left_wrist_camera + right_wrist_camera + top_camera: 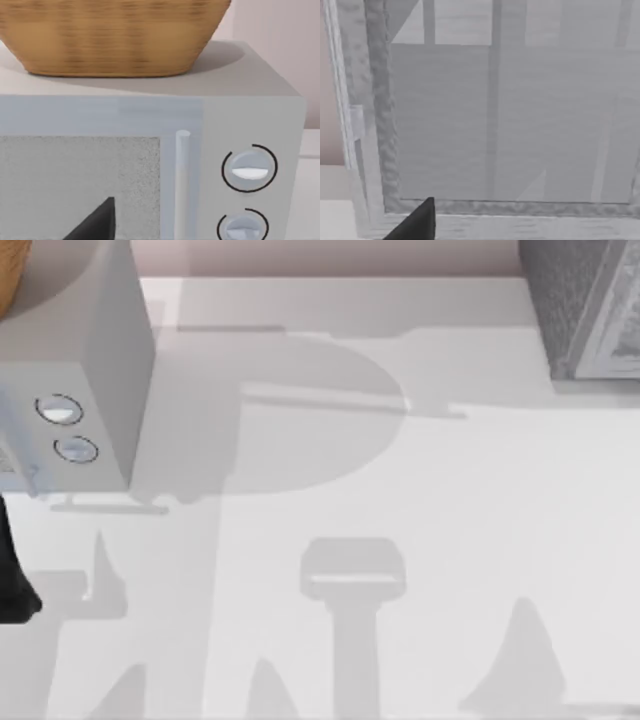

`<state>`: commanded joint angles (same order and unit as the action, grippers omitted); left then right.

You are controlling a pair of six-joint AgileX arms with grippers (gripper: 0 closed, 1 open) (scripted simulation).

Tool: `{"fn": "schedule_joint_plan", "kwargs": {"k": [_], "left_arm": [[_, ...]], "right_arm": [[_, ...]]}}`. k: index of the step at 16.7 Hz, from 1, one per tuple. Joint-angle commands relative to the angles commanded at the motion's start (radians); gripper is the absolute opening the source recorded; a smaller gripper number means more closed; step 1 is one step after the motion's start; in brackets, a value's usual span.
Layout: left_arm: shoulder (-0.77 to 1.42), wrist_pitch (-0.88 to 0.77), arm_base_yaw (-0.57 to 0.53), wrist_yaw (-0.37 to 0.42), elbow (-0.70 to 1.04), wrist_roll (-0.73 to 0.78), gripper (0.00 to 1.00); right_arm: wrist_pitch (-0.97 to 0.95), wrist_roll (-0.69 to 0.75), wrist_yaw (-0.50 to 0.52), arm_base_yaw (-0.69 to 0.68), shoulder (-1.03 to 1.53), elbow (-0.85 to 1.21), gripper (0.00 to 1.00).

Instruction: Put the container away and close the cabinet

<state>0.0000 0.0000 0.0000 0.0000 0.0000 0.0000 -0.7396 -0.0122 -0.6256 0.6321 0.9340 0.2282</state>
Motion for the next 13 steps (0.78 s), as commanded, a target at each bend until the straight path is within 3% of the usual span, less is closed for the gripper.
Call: {"fn": "schedule_joint_plan", "kwargs": {"k": [7, 13], "left_arm": [[0.0, 0.0, 0.0, 0.0, 0.0, 0.0, 1.0], [0.0, 0.0, 0.0, 0.0, 0.0, 0.0, 1.0]], "right_arm": [[-0.386, -0.008, -0.321, 0.327, 0.521, 0.115, 1.0], [-0.461, -0.01, -0.387, 0.393, 0.618, 0.139, 1.0]]}}
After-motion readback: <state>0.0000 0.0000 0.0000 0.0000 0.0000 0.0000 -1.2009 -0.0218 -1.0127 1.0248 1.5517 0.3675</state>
